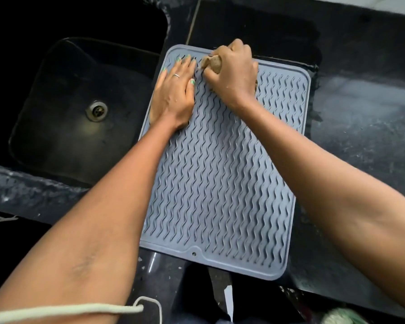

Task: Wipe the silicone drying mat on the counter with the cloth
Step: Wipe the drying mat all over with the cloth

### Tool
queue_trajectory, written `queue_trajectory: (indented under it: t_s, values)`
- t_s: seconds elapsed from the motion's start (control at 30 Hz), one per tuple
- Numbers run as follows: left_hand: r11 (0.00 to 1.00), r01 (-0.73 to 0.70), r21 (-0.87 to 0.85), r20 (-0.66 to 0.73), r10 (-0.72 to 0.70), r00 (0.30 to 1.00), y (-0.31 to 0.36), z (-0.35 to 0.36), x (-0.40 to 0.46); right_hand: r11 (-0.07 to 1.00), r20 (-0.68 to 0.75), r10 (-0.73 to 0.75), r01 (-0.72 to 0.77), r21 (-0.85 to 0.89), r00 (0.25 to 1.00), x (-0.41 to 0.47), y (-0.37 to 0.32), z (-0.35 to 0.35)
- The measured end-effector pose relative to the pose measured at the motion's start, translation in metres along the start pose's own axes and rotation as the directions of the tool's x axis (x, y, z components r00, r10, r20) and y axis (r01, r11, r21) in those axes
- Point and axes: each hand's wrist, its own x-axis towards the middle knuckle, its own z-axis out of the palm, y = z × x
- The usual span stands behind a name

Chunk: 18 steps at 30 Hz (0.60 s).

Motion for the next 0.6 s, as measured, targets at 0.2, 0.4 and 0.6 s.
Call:
queue_trajectory:
  t_s: [0.2, 0.4, 0.6]
  values:
    - [1.0, -0.006, 0.01, 0.005, 0.006, 1.0, -0.002, 0.001, 0.001, 0.993, 0.016, -0.101, 0.1, 0.066, 0.995, -0.047, -0.006, -0.002]
    - [1.0, 0.012, -0.014, -0.011, -0.012, 1.0, -0.002, 0.002, 0.0, 0.957, 0.192, -0.288, 0.276, 0.087, 0.938, -0.142, -0.025, -0.019]
    - [1.0, 0.013, 0.0, 0.002, -0.013, 1.0, -0.002, 0.001, 0.002, 0.948, 0.029, -0.149, 0.135, 0.287, 0.988, -0.117, -0.014, -0.029]
